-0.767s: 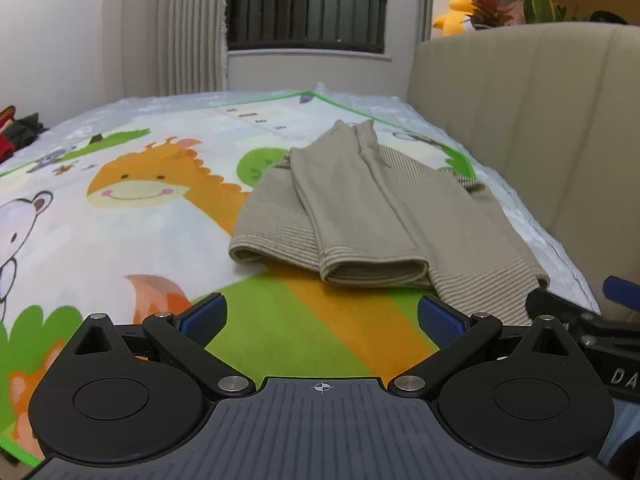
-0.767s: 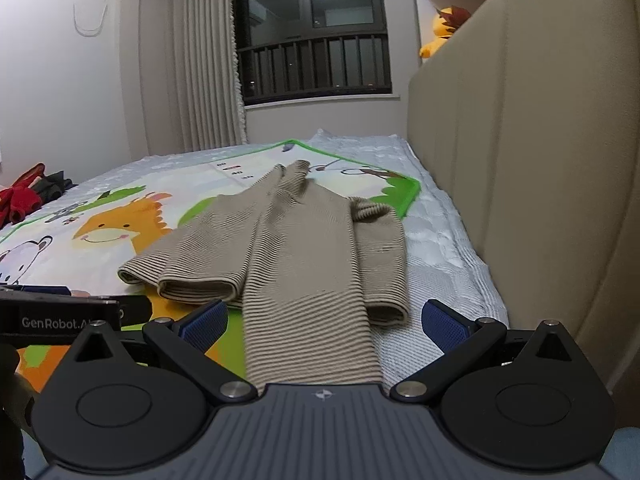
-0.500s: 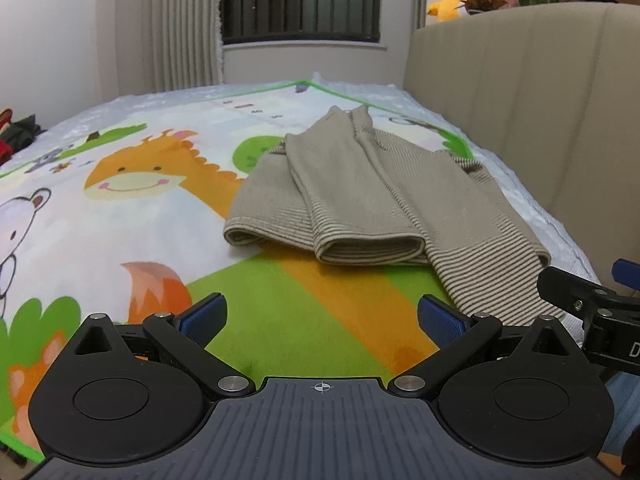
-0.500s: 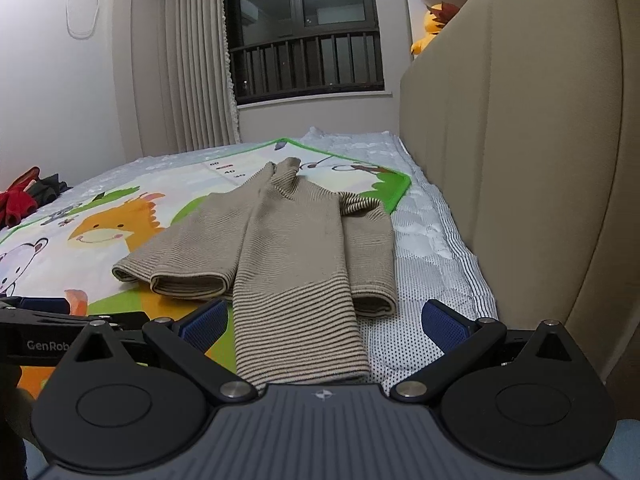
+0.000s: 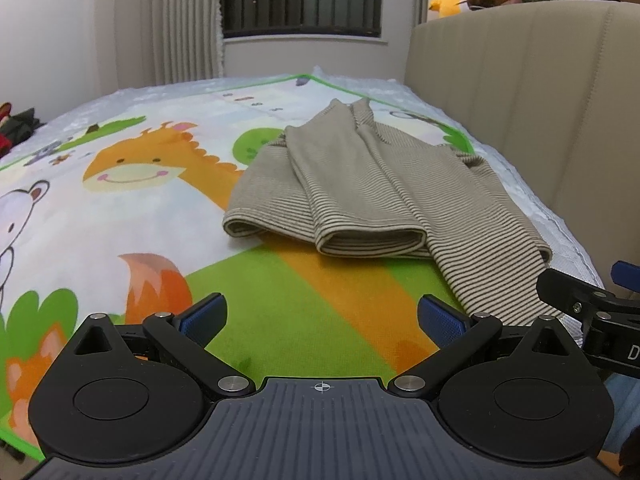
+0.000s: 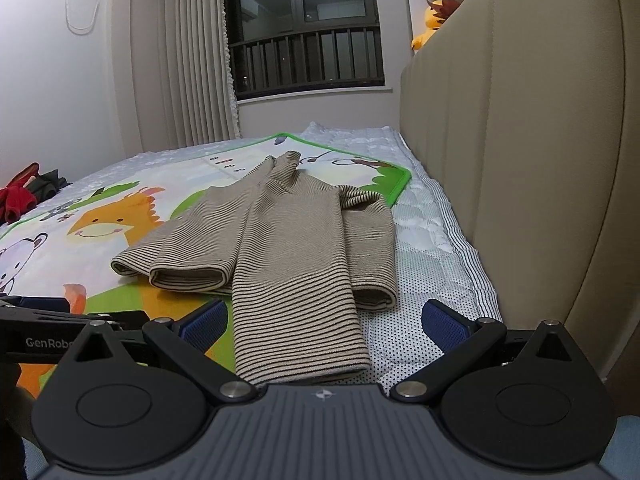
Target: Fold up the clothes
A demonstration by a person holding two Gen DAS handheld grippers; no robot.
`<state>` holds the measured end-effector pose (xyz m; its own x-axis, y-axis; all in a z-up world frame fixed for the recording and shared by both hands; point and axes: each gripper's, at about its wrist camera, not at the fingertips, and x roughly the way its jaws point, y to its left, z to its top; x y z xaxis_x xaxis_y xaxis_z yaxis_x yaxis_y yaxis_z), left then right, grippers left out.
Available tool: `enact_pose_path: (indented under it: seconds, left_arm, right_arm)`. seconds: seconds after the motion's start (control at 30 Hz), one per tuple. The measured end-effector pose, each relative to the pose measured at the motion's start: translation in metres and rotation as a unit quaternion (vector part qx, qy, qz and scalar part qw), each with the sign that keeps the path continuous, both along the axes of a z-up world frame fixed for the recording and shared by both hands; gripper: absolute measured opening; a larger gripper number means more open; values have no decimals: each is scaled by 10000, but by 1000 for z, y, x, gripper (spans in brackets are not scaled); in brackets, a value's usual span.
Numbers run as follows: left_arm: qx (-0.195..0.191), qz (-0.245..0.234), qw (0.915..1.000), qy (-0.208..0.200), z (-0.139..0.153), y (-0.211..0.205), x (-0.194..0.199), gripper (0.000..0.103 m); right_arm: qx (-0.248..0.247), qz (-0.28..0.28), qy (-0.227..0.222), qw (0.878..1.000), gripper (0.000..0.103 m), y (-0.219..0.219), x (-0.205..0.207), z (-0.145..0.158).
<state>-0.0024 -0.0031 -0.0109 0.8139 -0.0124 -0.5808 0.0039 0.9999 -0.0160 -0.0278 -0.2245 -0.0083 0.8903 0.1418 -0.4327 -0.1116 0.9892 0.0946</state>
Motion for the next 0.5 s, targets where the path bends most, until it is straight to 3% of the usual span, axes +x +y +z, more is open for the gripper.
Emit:
enact_pose_path:
  seconds: [0.5]
  left_arm:
    - [-25,-24,10000,25,-3,-1,-1,103]
  right_arm:
    - [-3,5,48,10000,103,1,1,-3]
